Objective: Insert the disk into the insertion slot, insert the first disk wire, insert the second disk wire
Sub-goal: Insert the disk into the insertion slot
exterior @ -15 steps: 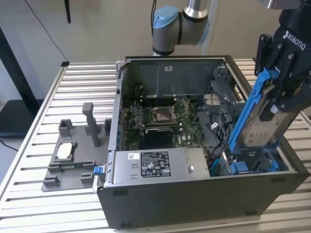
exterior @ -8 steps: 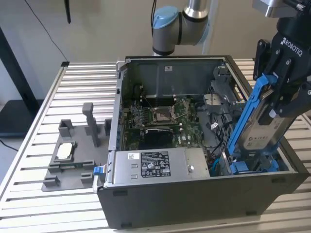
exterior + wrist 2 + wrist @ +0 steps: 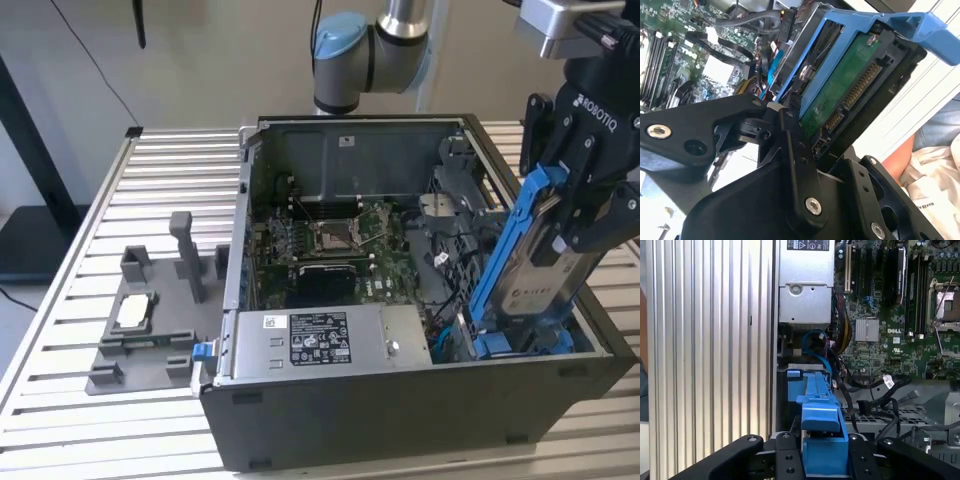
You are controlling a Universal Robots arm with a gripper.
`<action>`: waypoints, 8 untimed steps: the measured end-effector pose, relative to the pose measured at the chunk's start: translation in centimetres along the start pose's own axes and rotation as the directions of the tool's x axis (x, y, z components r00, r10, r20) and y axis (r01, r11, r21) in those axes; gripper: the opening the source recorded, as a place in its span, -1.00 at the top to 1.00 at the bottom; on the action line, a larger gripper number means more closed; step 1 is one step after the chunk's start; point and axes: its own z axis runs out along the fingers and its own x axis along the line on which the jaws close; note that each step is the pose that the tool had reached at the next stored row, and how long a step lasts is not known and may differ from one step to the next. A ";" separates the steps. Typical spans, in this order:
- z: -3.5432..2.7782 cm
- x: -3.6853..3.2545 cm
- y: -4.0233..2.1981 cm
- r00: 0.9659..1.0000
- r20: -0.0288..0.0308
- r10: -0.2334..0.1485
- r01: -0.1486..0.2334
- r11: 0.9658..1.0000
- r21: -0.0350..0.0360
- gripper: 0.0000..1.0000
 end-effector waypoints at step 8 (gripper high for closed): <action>0.63 -0.05 0.09 1.000 0.000 0.000 0.000 1.000 0.004 0.34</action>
